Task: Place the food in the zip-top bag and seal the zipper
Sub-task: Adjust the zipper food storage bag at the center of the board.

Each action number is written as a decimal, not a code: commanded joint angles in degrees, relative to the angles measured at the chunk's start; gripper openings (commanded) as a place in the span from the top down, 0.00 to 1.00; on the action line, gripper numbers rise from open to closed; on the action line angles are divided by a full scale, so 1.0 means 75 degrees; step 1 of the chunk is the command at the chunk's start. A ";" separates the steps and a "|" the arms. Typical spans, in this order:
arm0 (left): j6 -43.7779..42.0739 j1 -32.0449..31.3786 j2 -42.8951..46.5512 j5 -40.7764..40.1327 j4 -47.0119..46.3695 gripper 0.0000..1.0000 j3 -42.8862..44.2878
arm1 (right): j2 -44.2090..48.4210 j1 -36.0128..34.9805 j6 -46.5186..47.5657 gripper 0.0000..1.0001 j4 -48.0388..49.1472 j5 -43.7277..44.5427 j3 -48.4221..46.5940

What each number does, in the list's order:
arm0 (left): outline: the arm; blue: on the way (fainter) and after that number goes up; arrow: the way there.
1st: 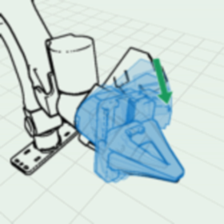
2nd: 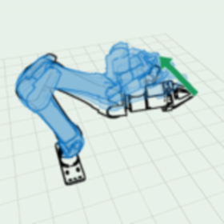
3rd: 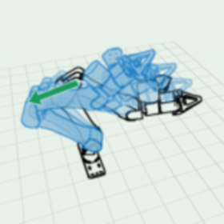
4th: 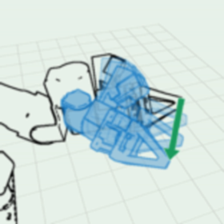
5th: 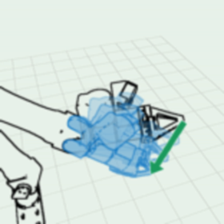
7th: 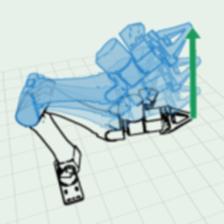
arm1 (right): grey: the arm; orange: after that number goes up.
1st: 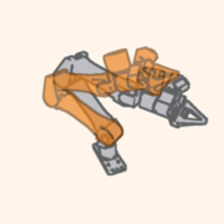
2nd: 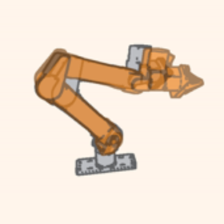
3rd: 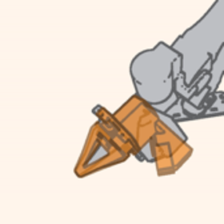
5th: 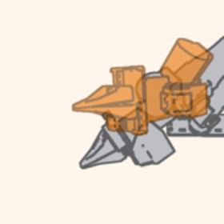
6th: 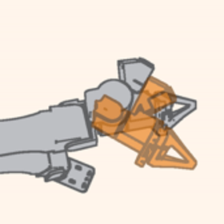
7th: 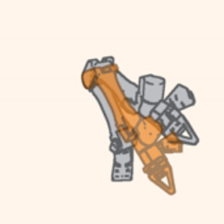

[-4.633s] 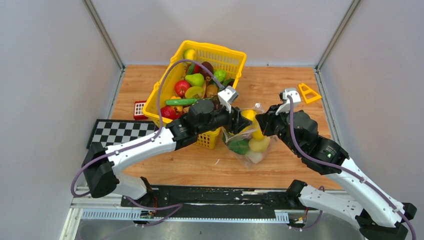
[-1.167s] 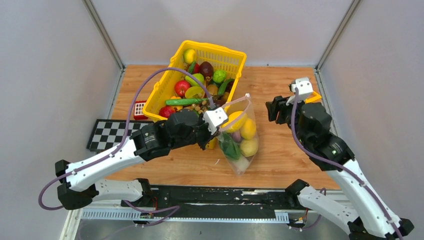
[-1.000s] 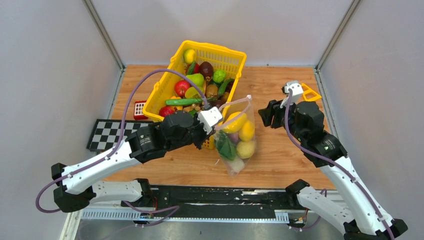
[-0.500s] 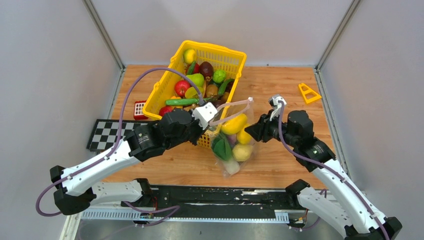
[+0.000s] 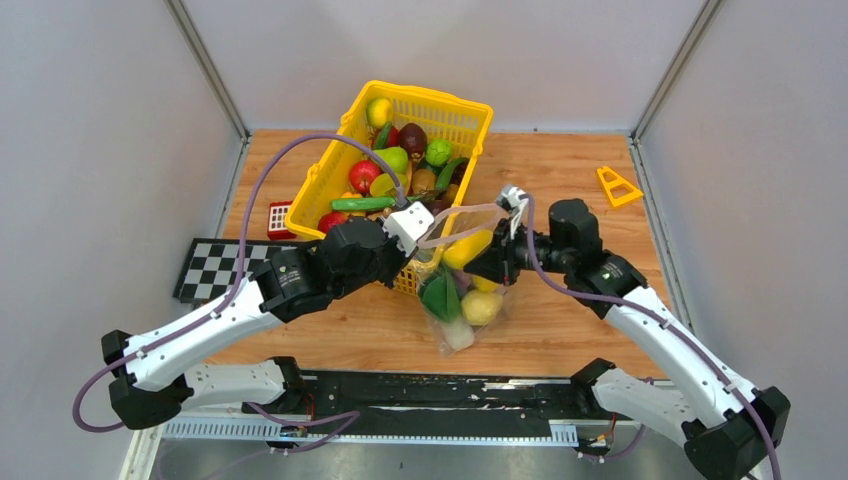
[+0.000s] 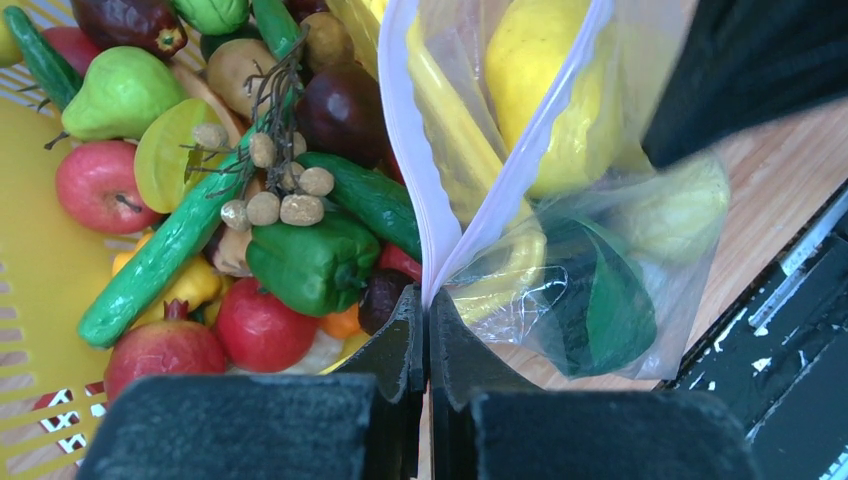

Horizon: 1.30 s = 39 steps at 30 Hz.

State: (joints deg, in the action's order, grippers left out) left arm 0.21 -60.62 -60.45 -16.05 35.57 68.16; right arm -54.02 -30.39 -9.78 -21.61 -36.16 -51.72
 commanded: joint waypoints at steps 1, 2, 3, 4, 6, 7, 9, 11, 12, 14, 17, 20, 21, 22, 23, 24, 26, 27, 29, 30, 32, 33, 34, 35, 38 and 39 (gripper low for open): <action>0.0188 0.0091 0.0033 -0.0743 -0.0342 1.00 0.0139 | -0.0202 -0.0931 0.0139 0.96 0.0607 -0.0689 -0.0037; 0.0203 0.0099 0.0045 -0.0766 -0.0397 1.00 0.0127 | -0.0366 -0.1158 0.0146 0.96 0.0612 -0.0443 -0.0091; 0.0212 0.0102 0.0047 -0.0769 -0.0448 1.00 0.0123 | -0.0483 -0.1267 0.0114 0.97 0.0664 -0.0219 -0.0109; 0.0218 0.0104 0.0046 -0.0781 -0.0465 1.00 0.0130 | -0.0581 -0.1349 0.0054 0.98 0.0784 -0.0002 -0.0095; 0.0247 0.0104 0.0047 -0.0884 -0.0477 1.00 0.0134 | -0.0715 -0.1426 -0.0152 0.98 0.1126 0.0435 -0.0045; 0.0262 0.0105 0.0052 -0.0928 -0.0471 1.00 0.0143 | -0.0764 -0.1450 -0.0280 0.98 0.1422 0.0661 0.0001; 0.0277 0.0117 0.0077 -0.0983 -0.0466 1.00 0.0114 | -0.0928 -0.1476 -0.0369 0.99 0.1818 0.1027 0.0051; 0.0294 0.0121 0.0086 -0.1027 -0.0477 1.00 0.0084 | -0.1108 -0.1479 -0.0405 0.99 0.2083 0.1392 0.0006; 0.0316 0.0118 0.0081 -0.1062 -0.0477 1.00 0.0070 | -0.1210 -0.1486 -0.0380 0.99 0.2217 0.1484 -0.0034; 0.0355 0.0119 0.0069 -0.1120 -0.0487 1.00 0.0036 | -0.1485 -0.1483 -0.0351 0.99 0.2478 0.1564 -0.0162; 0.0393 0.0125 0.0051 -0.1338 -0.0499 1.00 0.0017 | -0.1960 -0.1511 -0.0363 1.00 0.2551 0.1718 -0.0363; 0.0394 0.0153 0.0067 -0.1623 -0.0511 1.00 -0.0016 | -0.2401 -0.1558 -0.0487 1.00 0.2934 0.1742 -0.0365; 0.0394 0.0164 0.0070 -0.1690 -0.0517 1.00 -0.0022 | -0.2531 -0.1590 -0.0492 1.00 0.3157 0.1746 -0.0393; 0.0400 0.0170 0.0078 -0.1747 -0.0516 1.00 -0.0029 | -0.2658 -0.1644 -0.0501 1.00 0.3243 0.1751 -0.0457; 0.0411 0.0190 0.0066 -0.1817 -0.0513 1.00 -0.0040 | -0.2763 -0.1680 -0.0518 0.99 0.3311 0.1700 -0.0521; 0.0417 0.0199 0.0057 -0.1899 -0.0527 1.00 -0.0037 | -0.2896 -0.1697 -0.0503 0.99 0.3354 0.1598 -0.0587; 0.0418 0.0229 0.0040 -0.2064 -0.0538 1.00 -0.0035 | -0.2999 -0.1702 -0.0434 0.97 0.3246 0.1493 -0.0812; 0.0415 0.0253 0.0027 -0.2122 -0.0539 1.00 -0.0029 | -0.2974 -0.1705 -0.0347 0.96 0.3047 0.1423 -0.0911; 0.0369 0.0263 0.0037 -0.2084 -0.0540 1.00 0.0016 | -0.2651 -0.1719 -0.0111 0.90 0.2563 0.1245 -0.0973; 0.0338 0.0261 0.0060 -0.1985 -0.0557 1.00 0.0017 | -0.2338 -0.1704 0.0055 0.88 0.2469 0.1087 -0.0842; 0.0245 0.0255 0.0152 -0.1652 -0.0635 1.00 0.0012 | -0.1343 -0.1693 0.0483 0.83 0.2265 0.0907 -0.0346; 0.0213 0.0260 0.0196 -0.1511 -0.0683 1.00 -0.0001 | -0.0882 -0.1690 0.0728 0.81 0.2024 0.0969 -0.0189; 0.0174 0.0258 0.0261 -0.1423 -0.0717 1.00 -0.0022 | -0.0470 -0.1680 0.0947 0.81 0.1715 0.1170 -0.0055; 0.0132 0.0261 0.0324 -0.1361 -0.0734 1.00 -0.0030 | -0.0045 -0.1643 0.1123 0.80 0.1450 0.1443 0.0055; -0.0170 0.0261 0.0462 -0.0786 -0.0751 1.00 -0.0046 | 0.0770 -0.1042 0.1269 0.75 0.0852 0.2081 0.0316; -0.0295 0.0257 0.0506 -0.0542 -0.0784 1.00 -0.0071 | 0.0869 -0.0834 0.1269 0.74 0.0683 0.2000 0.0319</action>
State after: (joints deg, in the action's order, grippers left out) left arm 1.61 -59.09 -59.61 -25.08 34.30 67.18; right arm -52.82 -41.87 -4.73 -10.72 -25.23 -50.61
